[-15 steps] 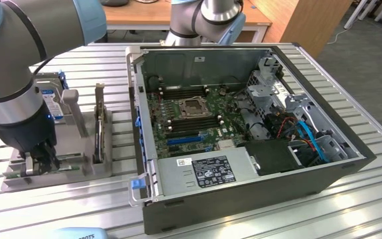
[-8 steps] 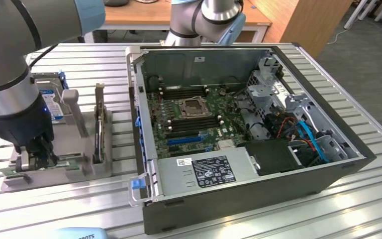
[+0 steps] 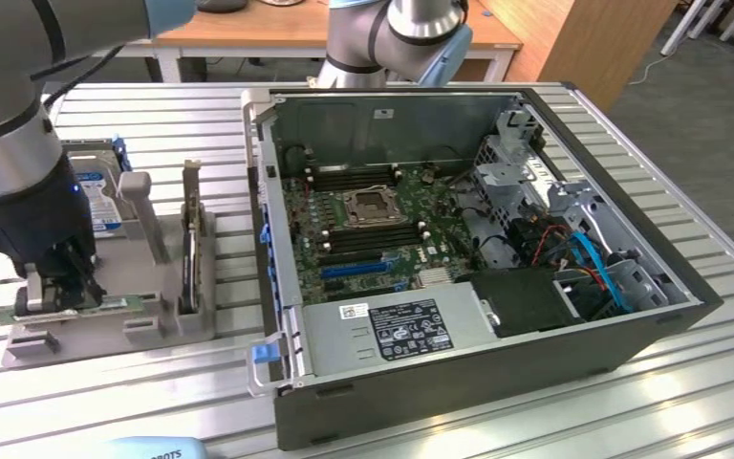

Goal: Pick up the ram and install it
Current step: 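Pick up the ram and move it above insertion slot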

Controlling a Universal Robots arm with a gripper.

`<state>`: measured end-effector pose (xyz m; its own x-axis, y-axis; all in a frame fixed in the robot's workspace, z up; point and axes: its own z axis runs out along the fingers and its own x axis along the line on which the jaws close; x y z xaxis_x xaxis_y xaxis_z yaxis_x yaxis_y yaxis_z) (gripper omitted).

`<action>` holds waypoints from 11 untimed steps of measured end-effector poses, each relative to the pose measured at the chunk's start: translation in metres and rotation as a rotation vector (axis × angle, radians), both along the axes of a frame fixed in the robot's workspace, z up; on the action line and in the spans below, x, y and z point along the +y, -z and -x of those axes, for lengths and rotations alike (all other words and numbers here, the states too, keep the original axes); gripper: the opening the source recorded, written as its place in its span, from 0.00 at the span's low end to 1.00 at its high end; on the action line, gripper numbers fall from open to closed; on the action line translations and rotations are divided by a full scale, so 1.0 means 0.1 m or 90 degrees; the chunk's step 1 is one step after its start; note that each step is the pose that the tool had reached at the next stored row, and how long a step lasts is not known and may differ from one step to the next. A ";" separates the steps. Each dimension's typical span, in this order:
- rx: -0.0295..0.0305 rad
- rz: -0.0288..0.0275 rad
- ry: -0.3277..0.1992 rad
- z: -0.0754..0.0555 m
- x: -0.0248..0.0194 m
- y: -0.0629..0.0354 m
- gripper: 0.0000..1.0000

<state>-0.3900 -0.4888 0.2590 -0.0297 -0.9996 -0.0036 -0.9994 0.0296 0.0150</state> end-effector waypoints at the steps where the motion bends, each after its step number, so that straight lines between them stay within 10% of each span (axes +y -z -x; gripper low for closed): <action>1: 0.0000 0.0000 0.000 0.00 0.000 -0.029 0.12; 11: 0.0000 0.0000 0.000 0.00 0.000 -0.349 0.12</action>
<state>-0.3899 -0.4888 0.2938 -0.0296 -0.9996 -0.0036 -0.9995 0.0296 0.0150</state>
